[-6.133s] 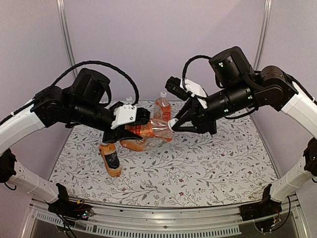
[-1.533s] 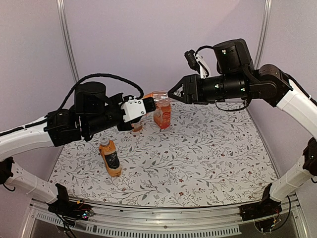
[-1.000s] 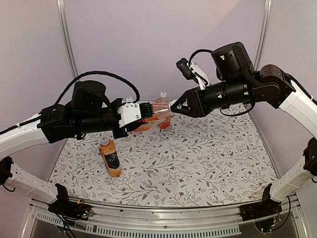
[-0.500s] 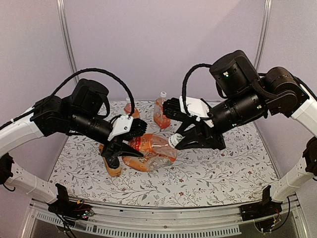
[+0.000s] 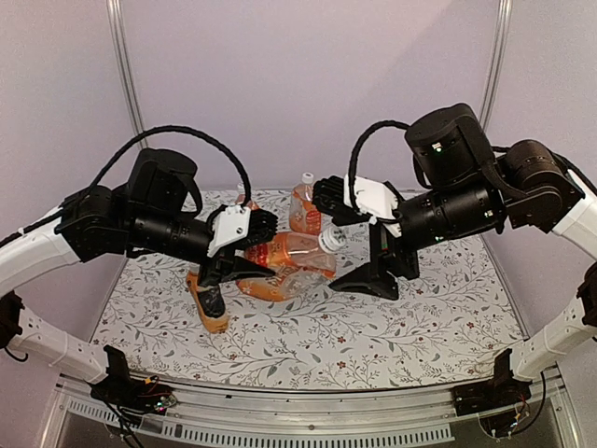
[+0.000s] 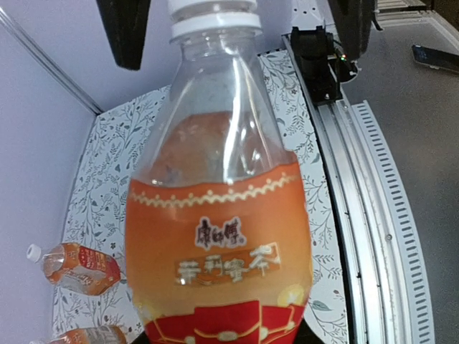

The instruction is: Unscrew the bottle caps

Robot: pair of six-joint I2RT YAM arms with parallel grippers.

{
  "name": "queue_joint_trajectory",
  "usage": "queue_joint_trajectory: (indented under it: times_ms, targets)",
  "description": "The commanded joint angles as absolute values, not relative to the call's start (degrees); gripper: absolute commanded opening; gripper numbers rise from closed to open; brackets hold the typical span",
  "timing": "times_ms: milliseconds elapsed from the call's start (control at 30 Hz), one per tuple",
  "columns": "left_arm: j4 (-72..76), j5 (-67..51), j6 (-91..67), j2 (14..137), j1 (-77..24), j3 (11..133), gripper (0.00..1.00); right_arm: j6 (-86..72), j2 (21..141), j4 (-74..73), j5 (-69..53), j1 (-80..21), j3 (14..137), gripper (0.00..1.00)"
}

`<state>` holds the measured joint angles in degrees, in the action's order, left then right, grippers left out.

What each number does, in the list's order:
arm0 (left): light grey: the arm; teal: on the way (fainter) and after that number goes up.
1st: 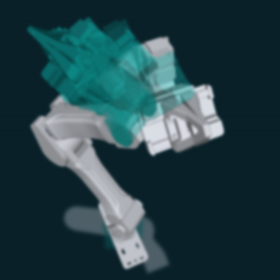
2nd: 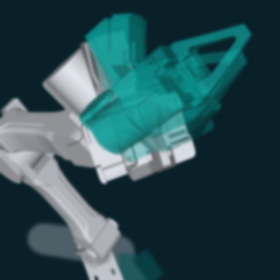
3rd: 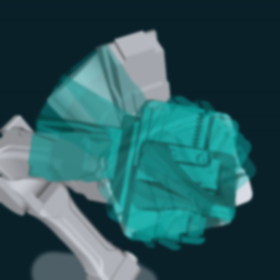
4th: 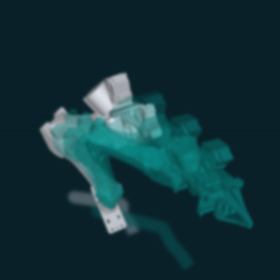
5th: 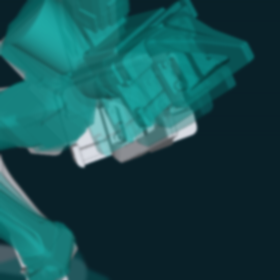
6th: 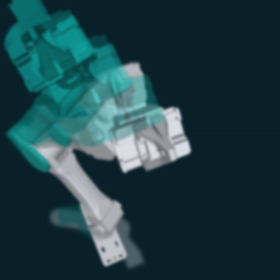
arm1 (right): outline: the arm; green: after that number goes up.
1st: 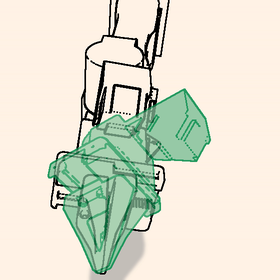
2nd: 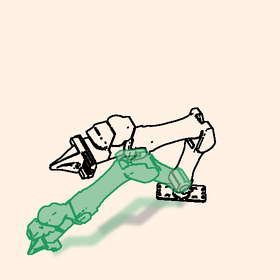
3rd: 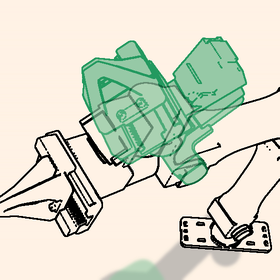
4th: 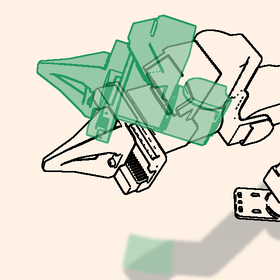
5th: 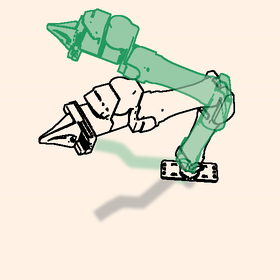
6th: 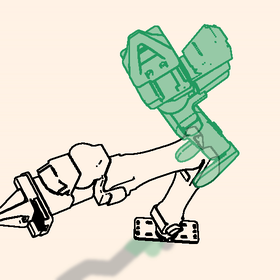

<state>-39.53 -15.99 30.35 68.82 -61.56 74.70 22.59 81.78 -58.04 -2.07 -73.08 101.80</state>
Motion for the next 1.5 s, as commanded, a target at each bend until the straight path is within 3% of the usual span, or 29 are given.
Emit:
queue_joint_trajectory:
  times_ms: [0, 133, 233, 467, 800, 1133, 1233, 1467]
  targets:
    - [-29.15, -2.95, 31.75, 67.23, -62.31, 70.24, 0.0, 10.89, 76.21, -49.21, 7.13, -72.98, 99.27, 0.99]
    - [-19.23, 8.61, 35.76, 67.24, -62.31, 66.93, 0.0, -6.54, 77.55, -49.21, 14.08, -69.76, 102.12, 0.99]
    - [-17.23, 12.29, 37.65, 67.96, -62.36, 66.73, 0.0, -23.4, 78.62, -49.27, 11.09, -65.69, 102.32, 0.97]
    - [-17.84, 11.8, 38.18, 67.94, -62.32, 66.79, 0.0, -32.64, 80.54, -49.74, 8.52, -63.34, 104.06, 0.87]
    - [-17.72, 11.65, 38.84, 68.46, -62.33, 67.06, 0.0, -32.21, 85.83, -52.1, 4.35, -63.31, 108.28, 0.63]
    - [-17.7, 11.38, 38.78, 68.43, -62.31, 67.04, 0.0, -29.31, 86.39, -52.57, 1.21, -63.3, 108.24, 0.0]
    - [-19.96, 9.06, 37.96, 68.38, -62.31, 67.68, 0.0, -22.22, 86.9, -54.22, -6.8, -63.48, 108.46, 0.0]
    - [-36.54, -11.18, 33.97, 68.67, -62.33, 73.0, 0.0, 9.03, 84.75, -62.04, -7.71, -70.85, 106.24, 0.0]
